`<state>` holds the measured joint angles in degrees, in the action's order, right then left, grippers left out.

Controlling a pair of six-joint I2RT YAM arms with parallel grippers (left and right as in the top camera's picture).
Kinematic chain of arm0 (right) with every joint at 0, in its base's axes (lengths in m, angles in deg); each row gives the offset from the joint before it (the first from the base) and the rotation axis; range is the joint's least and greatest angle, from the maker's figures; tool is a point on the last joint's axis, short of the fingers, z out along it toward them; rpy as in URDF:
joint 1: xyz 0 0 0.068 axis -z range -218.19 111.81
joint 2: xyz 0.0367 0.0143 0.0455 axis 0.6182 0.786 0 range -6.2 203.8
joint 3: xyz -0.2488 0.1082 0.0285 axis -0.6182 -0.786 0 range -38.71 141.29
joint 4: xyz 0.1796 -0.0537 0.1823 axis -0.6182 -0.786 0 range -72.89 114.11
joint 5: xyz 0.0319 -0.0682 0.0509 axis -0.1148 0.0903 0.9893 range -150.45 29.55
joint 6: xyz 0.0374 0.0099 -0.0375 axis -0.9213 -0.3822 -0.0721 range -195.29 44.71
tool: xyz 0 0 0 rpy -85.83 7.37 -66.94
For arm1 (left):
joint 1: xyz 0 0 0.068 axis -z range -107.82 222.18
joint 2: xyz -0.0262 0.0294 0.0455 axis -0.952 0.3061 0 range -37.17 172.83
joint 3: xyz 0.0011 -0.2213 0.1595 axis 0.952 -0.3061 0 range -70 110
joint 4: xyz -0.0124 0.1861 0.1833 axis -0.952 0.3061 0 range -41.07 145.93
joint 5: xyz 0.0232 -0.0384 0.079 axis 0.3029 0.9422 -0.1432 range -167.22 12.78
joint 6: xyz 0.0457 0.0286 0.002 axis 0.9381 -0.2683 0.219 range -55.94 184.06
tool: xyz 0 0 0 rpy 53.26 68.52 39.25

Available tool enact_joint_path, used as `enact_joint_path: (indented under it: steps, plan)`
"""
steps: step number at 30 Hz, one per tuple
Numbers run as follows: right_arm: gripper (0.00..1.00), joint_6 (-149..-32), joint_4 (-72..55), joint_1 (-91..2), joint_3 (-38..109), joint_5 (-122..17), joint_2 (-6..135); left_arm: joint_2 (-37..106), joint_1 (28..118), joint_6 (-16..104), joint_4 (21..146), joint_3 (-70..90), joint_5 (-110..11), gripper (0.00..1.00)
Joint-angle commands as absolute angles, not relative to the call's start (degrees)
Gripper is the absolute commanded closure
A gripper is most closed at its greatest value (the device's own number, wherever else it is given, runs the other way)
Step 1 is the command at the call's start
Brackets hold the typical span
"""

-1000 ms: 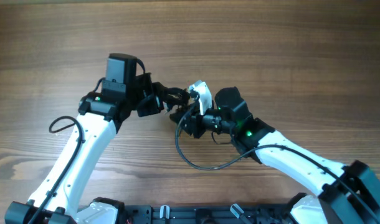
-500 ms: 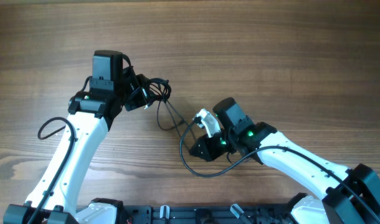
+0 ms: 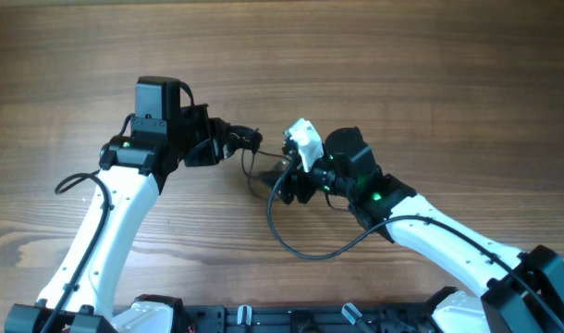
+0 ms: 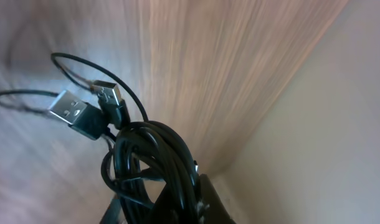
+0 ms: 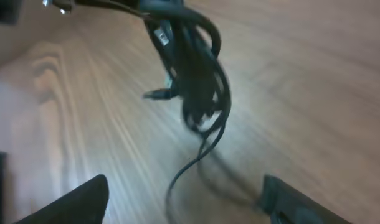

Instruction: Untangle cables

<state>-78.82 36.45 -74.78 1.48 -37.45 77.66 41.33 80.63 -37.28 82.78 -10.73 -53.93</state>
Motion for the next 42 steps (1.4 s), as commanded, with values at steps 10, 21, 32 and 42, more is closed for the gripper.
enact_joint_path:
  steps: [10, 21, 32, 42]
  plan:
    - [0.95, -80.98, 36.79, -74.68, 1.89, -31.79, 81.00, 41.29, 79.79, -30.64, 83.89, -10.03, -49.12, 0.96]
    - [0.79, -89.33, 12.66, -74.70, 1.89, -32.38, 70.84, 41.29, 79.66, -35.82, 82.19, -10.03, -61.25, 0.96]
    - [0.00, -91.76, 29.58, -74.61, 1.89, -35.35, 70.84, 41.29, 79.82, -30.46, 84.24, -10.03, -54.74, 0.96]
    - [0.00, -106.97, 35.37, -63.86, 1.89, -20.33, 70.82, 41.29, 79.82, 10.94, 76.02, -10.03, -40.70, 0.96]
